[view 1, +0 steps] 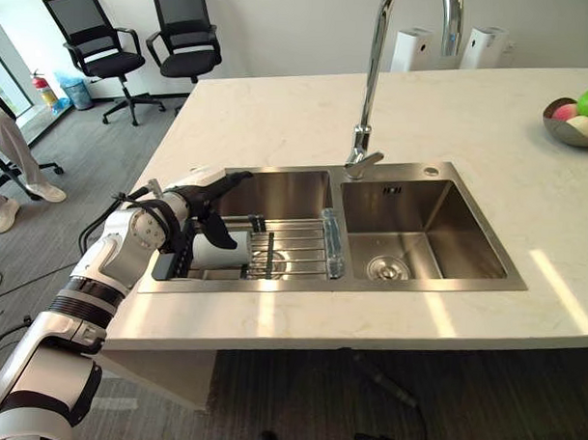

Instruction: Walk over to the sink, pick up the cup, carry it to the dishwasher, place the cup inside the dishwasher, then close the dishwasher door

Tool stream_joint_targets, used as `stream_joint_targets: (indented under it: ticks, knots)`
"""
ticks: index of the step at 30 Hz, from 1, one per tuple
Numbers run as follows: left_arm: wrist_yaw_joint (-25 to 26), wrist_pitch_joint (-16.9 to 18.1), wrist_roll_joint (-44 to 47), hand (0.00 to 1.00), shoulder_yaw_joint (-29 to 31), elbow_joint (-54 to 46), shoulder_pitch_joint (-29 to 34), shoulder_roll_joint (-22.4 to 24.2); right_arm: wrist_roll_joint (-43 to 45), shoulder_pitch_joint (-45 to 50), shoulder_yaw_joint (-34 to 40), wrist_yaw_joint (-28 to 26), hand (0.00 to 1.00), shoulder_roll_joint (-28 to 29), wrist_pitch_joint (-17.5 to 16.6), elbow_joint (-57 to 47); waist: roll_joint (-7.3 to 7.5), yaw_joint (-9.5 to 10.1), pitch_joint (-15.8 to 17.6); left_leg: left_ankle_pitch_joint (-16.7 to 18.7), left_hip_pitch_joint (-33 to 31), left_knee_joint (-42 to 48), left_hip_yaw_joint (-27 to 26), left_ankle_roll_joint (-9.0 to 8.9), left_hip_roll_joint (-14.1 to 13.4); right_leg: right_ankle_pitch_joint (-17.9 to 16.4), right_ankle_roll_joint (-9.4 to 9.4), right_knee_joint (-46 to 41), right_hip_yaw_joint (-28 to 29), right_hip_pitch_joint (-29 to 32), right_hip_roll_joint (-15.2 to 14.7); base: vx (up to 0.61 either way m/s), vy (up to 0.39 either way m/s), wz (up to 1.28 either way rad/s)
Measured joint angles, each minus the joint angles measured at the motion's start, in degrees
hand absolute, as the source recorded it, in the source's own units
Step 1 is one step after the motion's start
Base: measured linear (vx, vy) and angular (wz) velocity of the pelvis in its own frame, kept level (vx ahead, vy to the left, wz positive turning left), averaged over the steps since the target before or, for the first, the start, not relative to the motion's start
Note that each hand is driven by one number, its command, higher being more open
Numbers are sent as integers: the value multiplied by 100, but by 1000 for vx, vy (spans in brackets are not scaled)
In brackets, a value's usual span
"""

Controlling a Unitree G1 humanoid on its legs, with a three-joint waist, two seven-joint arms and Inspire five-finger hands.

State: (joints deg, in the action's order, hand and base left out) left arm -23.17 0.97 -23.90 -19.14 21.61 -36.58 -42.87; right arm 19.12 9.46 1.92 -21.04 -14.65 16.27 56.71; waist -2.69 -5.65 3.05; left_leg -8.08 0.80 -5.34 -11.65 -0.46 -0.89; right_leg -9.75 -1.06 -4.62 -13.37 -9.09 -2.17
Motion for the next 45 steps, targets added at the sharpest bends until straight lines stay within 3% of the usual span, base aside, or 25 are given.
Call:
stream_joint_targets:
  ticks: [13,33,45]
  knots:
    - [-613,-92,-305,100,3,178,57,71,-6,12,55,5,100,59,52,-81,60,-40,47,25,24,-7,-73,30,-23,113,-15,121,105,3,13,-35,16,-5]
    - [-551,-144,-786,100,250,602,449,526,-8,-46,55,43,100,70,173,-96,112,-84,152,90,169,-9,-90,50,11,138,-30,269,107,-229,4,6,-1,0]
    - [-428,-329,-1687,100,316,1002,549,794,-18,-121,55,74,100,58,398,-134,128,-159,168,161,296,-9,-215,29,2,136,-29,319,237,-321,2,7,-4,-5]
